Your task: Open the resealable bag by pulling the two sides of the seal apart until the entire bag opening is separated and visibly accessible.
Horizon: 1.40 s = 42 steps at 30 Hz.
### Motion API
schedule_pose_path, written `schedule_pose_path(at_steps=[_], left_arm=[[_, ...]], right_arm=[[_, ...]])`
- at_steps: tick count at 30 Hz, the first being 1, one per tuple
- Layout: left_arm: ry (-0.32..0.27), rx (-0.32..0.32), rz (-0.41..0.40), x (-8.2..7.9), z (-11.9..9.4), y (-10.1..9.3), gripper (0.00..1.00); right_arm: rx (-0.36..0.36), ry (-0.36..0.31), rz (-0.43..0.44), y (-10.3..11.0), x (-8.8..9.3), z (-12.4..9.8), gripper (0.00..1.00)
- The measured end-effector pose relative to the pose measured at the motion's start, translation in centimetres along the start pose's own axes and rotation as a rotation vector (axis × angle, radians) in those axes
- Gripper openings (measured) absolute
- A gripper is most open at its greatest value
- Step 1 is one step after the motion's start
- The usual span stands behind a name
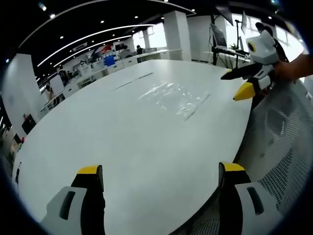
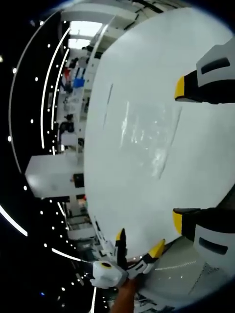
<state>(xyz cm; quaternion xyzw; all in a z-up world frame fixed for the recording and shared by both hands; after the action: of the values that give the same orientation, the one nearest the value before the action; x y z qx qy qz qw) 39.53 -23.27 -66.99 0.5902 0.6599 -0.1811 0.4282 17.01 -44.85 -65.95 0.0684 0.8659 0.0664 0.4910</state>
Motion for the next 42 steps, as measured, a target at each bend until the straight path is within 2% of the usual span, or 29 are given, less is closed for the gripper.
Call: schedule_pose_path(at_steps=[11, 16, 19, 34, 42], left_arm=[[-0.015, 0.013, 0.008, -0.13, -0.14, -0.21, 0.96], [-0.001, 0.025, 0.016, 0.04, -0.05, -0.43, 0.95], [-0.010, 0.039, 0.008, -0.13, -0.11, -0.48, 0.95], [-0.039, 0.019, 0.004, -0.42, -0.36, -0.25, 0.94], [-0.033, 0.024, -0.006, -0.48, -0.30, -0.17, 0.94]], right_arm=[[0.023, -0.032, -0.017, -0.05, -0.28, -0.39, 0.89], [0.017, 0.022, -0.027, -0.01, 0.23, -0.02, 0.89], [0.018, 0.019, -0.028, -0.07, 0.10, -0.06, 0.89], [-0.013, 0.038, -0.054, 0.34, -0.03, 0.01, 0.85], [-0.058, 0.080, -0.046, 0.33, 0.14, 0.30, 0.83]])
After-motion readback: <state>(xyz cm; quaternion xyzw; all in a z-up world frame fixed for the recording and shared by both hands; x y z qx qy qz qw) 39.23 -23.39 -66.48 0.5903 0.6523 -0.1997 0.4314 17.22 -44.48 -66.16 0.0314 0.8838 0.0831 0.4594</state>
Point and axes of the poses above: the point that each gripper's makers call its tool centre point, and the gripper's own axes: z roughly forward along the fingers, y roughly to its left, x roughly out of its underside, the point moved 10 cm from there along -z, roughly backward along the fingers, and after that the axes turned 14 degrees about -x, right-handed, at the moved point
